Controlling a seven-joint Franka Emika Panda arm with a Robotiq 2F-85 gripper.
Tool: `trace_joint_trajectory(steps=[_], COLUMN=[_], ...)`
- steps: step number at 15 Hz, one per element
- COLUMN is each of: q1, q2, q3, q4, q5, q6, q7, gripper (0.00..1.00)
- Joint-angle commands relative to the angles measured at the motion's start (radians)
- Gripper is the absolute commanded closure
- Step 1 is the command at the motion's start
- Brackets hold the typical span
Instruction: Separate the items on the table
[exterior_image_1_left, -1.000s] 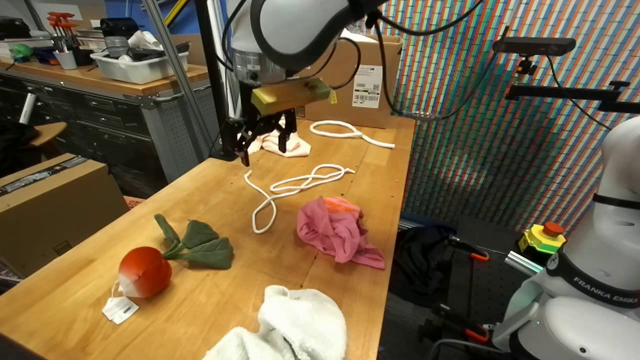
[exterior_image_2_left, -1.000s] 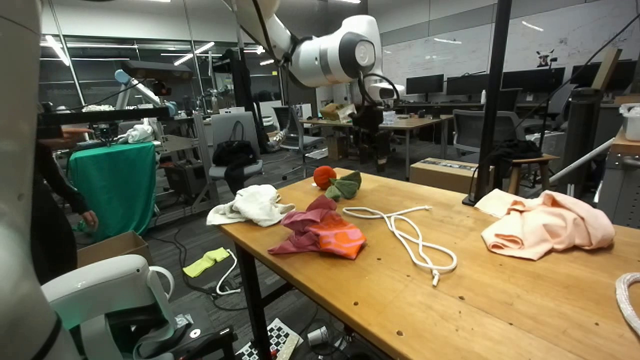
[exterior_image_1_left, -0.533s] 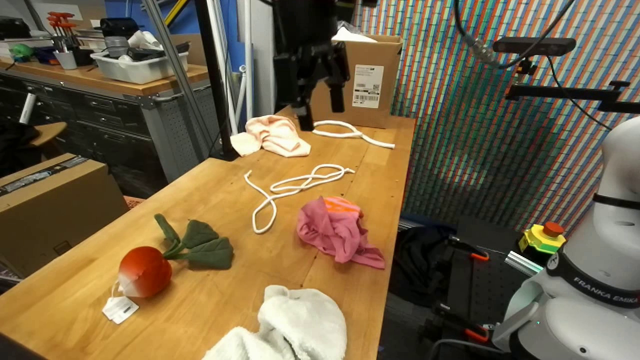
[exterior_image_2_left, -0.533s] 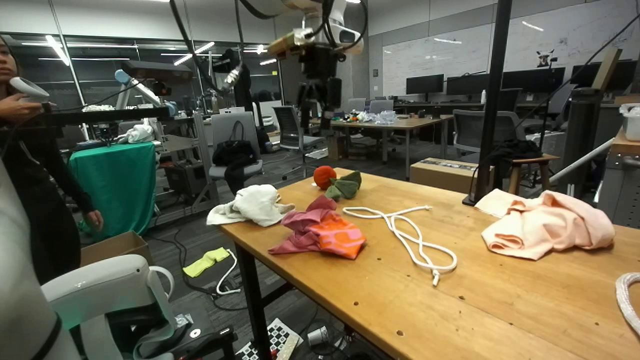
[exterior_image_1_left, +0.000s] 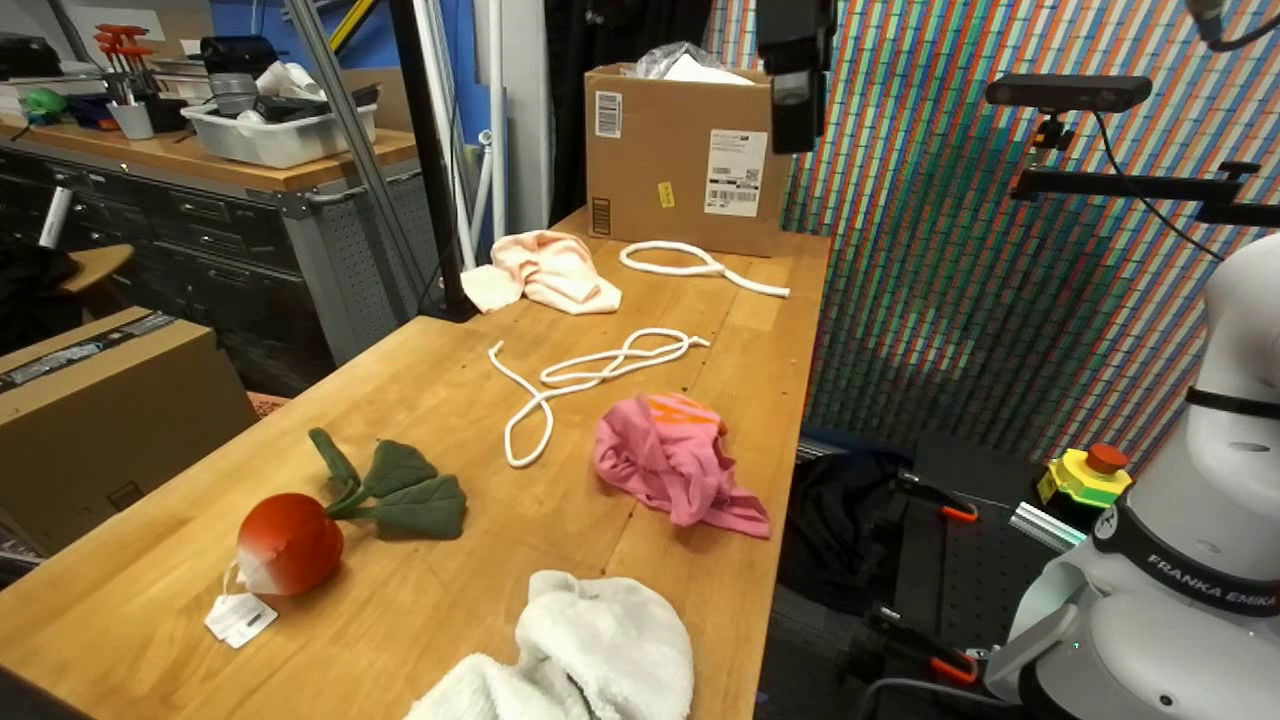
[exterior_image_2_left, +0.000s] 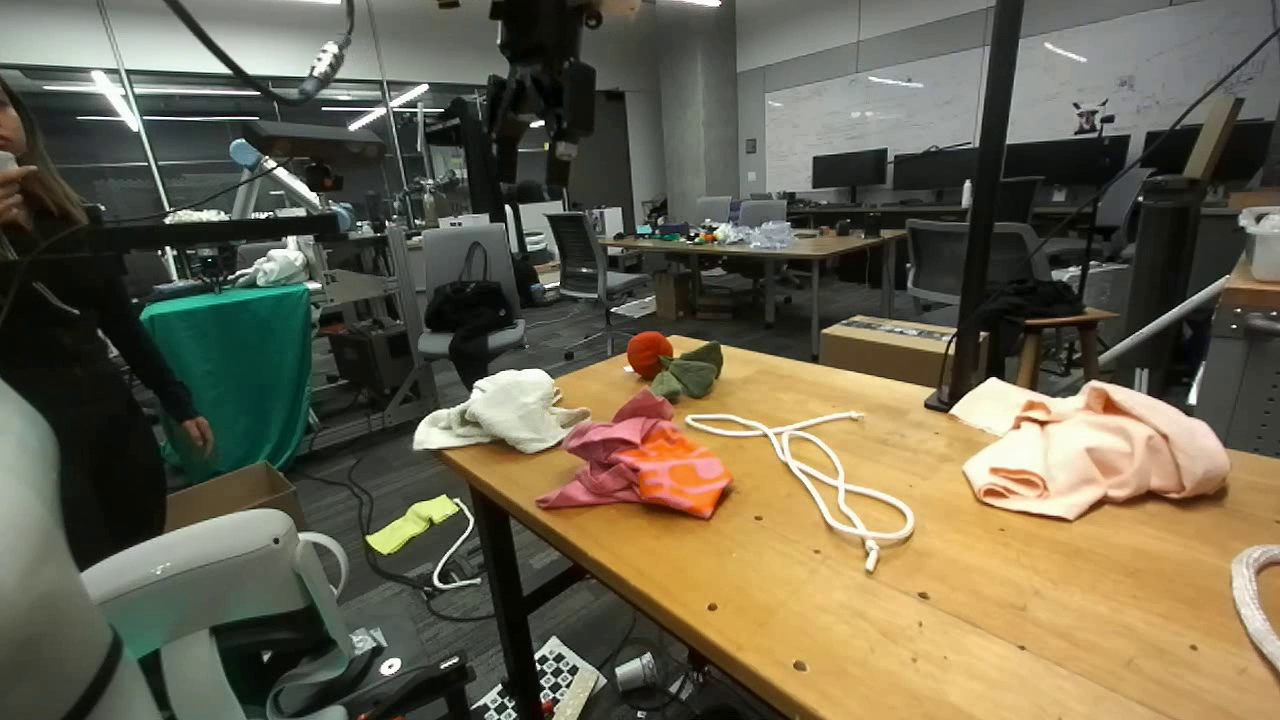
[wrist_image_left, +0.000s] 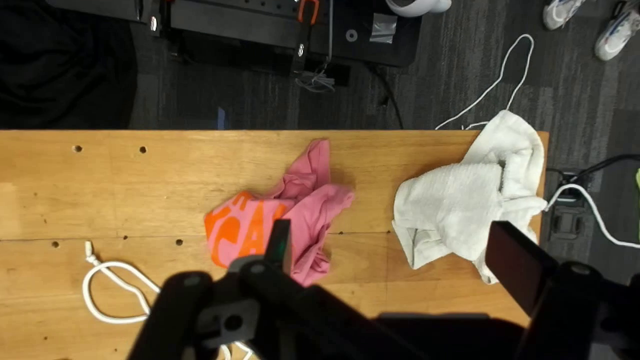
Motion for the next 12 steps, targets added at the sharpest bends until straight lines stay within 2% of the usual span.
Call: trace_joint_trajectory(steps=[1,8,10,12], q1=[-0.022,-0.049,-0.055,-0.067], q2=[-0.187,-0.427,-0.472,-0.514], q3=[0.004,-0.017,-0.046,-0.106], q4=[-0.163,-0.414,-0.472,-0.529], q5=[0.061,0.146,0.173,0.203], q6=[0.133,0.413,0.459,0.486], q7=[-0.087,-0.069,-0.093,-0.133], gripper=[0.00,0.00,0.00,0.00])
